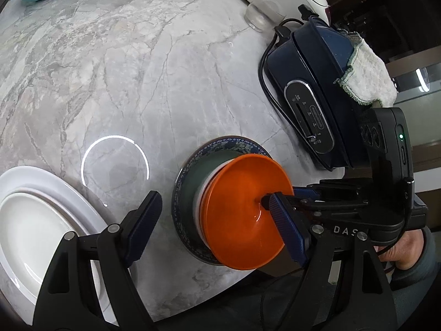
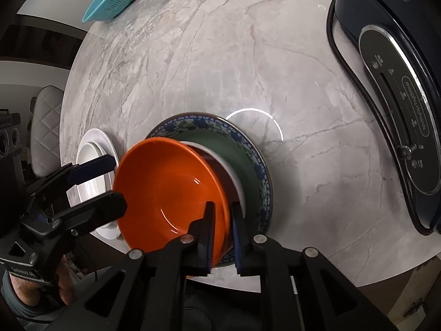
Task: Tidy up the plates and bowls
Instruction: 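Lower the orange bowl into the white bowl and open both grippers, then close both grippers on the rims of the nested bowl stack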
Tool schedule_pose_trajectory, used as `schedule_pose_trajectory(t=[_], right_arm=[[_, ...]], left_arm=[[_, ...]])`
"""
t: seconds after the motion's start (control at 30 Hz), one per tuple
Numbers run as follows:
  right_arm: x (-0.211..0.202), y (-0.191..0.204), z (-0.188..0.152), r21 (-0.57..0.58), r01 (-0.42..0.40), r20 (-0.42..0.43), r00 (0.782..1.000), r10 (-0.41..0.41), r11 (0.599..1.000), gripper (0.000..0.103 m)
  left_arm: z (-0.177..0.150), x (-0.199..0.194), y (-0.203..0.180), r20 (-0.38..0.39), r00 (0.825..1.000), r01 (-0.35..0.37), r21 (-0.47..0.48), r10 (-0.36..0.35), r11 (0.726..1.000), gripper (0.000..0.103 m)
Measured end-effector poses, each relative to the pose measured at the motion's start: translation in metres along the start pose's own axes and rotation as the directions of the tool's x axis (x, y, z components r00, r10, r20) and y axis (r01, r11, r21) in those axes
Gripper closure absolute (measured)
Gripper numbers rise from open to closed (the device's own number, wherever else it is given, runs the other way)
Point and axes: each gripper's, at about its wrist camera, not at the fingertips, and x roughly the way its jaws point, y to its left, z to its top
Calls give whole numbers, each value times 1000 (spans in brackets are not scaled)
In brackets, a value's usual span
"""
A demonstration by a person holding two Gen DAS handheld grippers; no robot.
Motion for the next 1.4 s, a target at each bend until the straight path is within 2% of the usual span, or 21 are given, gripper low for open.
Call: schedule_pose_trajectory(t=[0.1,0.23,0.37,0.57,0.73,0.87,0.97,1.0,1.13,1.23,1.4], right_arm=[[-3,5,-1,-10,-21,7,1000,21,1000,60],[-6,10,-2,-26,-26,18,999,27,999,48],[-6,17,-4,-83,-6,24,1000,8,997,45],[-7,34,-9,-201,124,50,992,-116,972,43],[-7,30,-9,-198,103,55,994,-93,975,42],[-21,24,-12,-193,63,101,994,-44,979,41],[-32,18,-17,-202,84,141,988,-56,976,41],[-34,14,-19,-199,100,148,987,-71,975,46],[-33,-2,-20,-170,144,146,982,-120,975,78],[-28,-7,-20,-168,150,139,982,-127,974,85],[-21,-7,-19,-179,145,139,983,-121,973,86]], left_arm=[[0,-4,6,3,1000,-4,-15,5,1000,24],[1,-6,12,5,1000,-1,-27,1,1000,24],[0,-6,18,4,1000,-5,-54,5,999,24],[-1,-5,26,-1,1000,-12,-75,12,997,24],[-2,-5,27,-2,1000,-14,-82,14,997,24],[-4,-7,31,-1,1000,-25,-90,25,996,24],[-6,-7,36,-10,999,-44,-100,43,994,24],[-7,-7,37,-13,999,-48,-101,47,994,24],[-10,-3,41,-29,997,-72,-94,70,993,24],[-12,1,40,-42,996,-82,-87,79,993,24],[-14,5,40,-58,995,-79,-73,75,994,24]])
